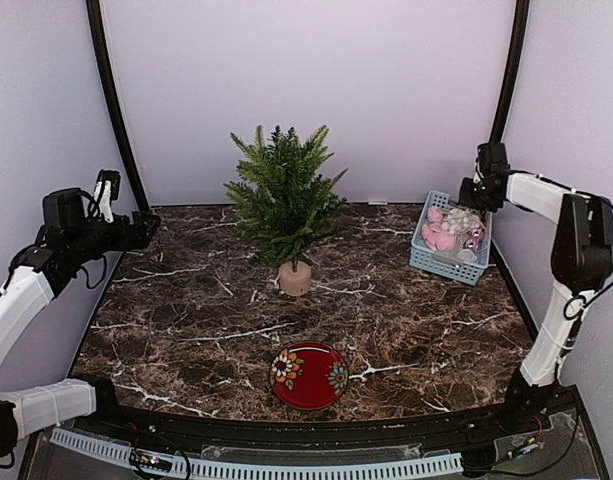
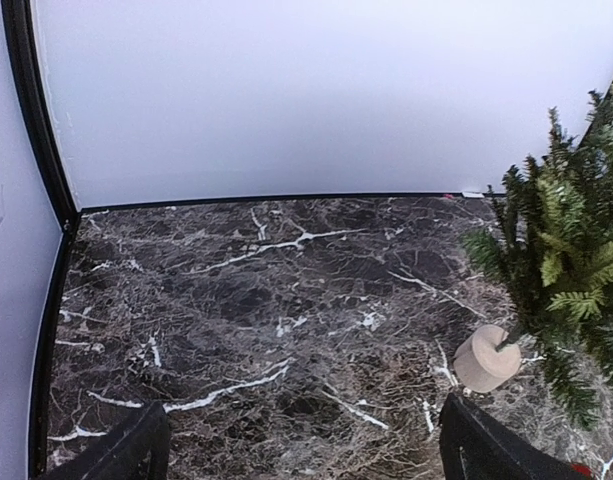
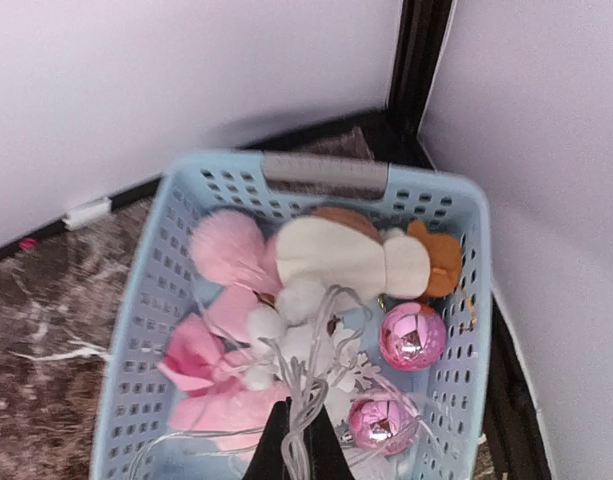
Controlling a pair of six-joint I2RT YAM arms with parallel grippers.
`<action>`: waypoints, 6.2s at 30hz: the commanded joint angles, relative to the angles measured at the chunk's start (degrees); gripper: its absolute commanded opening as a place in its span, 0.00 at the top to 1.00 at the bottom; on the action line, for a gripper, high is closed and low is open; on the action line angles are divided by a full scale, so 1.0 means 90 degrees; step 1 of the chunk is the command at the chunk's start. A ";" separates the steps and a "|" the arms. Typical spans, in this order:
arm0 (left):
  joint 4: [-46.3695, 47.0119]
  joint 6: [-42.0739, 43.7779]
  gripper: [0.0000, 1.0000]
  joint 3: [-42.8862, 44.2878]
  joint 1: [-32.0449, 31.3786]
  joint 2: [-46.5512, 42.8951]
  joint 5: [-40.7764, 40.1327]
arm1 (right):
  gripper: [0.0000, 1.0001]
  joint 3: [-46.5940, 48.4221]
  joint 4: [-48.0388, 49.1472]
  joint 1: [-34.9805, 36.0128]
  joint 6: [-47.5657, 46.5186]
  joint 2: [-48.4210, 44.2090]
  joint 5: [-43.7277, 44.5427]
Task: Decorate the small christmas tree
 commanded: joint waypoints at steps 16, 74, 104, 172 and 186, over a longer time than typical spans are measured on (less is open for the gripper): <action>-0.0525 -0.0559 0.12 0.1291 -0.2048 -0.0462 0.0680 | 1.00 -0.0471 -0.0367 -0.0013 -0.0406 -0.3508 -0.1554; 0.3551 -0.0362 0.38 0.2933 -0.6780 0.3600 -0.1188 | 1.00 -0.1221 0.3782 0.4733 0.3208 -0.4692 -0.4643; 0.4220 -0.0676 0.71 0.3103 -0.6781 0.3947 -0.0378 | 1.00 -0.1133 0.3621 0.4855 0.3109 -0.4637 -0.4937; -0.2153 -0.1164 0.97 0.3502 -0.6780 0.4008 0.0523 | 0.24 -0.6549 0.3873 0.5695 0.1251 -0.4410 -0.2233; -0.2101 -0.1149 0.97 0.3267 -0.6750 0.3772 0.0180 | 1.00 -0.5975 0.4298 0.5715 0.1568 -0.2881 -0.2108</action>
